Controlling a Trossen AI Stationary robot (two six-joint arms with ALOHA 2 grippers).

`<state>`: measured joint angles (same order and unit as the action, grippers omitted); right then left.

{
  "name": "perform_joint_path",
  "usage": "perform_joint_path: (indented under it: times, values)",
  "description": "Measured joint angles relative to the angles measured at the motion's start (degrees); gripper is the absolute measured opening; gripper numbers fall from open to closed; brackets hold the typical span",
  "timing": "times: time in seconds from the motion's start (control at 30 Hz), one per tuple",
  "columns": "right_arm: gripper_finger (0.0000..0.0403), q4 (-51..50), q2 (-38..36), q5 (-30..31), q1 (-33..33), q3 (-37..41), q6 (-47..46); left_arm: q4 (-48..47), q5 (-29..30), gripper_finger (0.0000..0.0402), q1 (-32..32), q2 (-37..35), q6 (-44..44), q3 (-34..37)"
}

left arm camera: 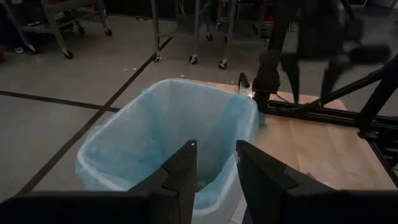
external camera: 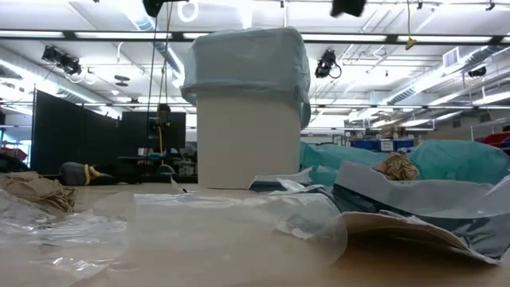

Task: Place trash/remove bag and relplace
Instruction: Put the brown paper into the trash bin

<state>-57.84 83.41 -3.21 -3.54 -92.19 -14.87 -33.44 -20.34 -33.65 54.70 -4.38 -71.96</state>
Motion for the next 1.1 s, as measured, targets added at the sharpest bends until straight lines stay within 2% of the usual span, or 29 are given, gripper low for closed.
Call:
perform_joint_path:
  times: [0.1,0.2,0.4,0.6,0.8,1.1]
  values:
    - [0.0181,4.06,-0.04,4.16,-4.93,6.83,-4.72,-0.02,0.00,0.0120,0.01,0.00,0.06,0.00]
    - [0.0196,13.86,-0.04,7.40,-8.40,15.24,-9.71,-0.17,0.00,0.0120,0.00,0.00,0.07,-0.02]
    - [0.0243,24.16,0.02,10.88,-10.96,28.91,-20.26,-2.42,0.00,0.0120,0.02,0.00,0.11,-0.02]
    - [0.0270,28.23,0.02,9.21,-11.03,36.09,-27.68,-2.96,0.00,0.0120,0.02,0.00,0.11,-0.02]
    - [0.0267,36.75,0.02,9.54,-12.58,42.72,-33.45,-2.96,0.00,0.0120,0.00,0.00,0.11,-0.02]
    - [0.0257,47.51,0.00,13.58,-12.23,49.84,-37.76,-2.95,0.00,0.0120,0.00,0.00,-0.11,-0.01]
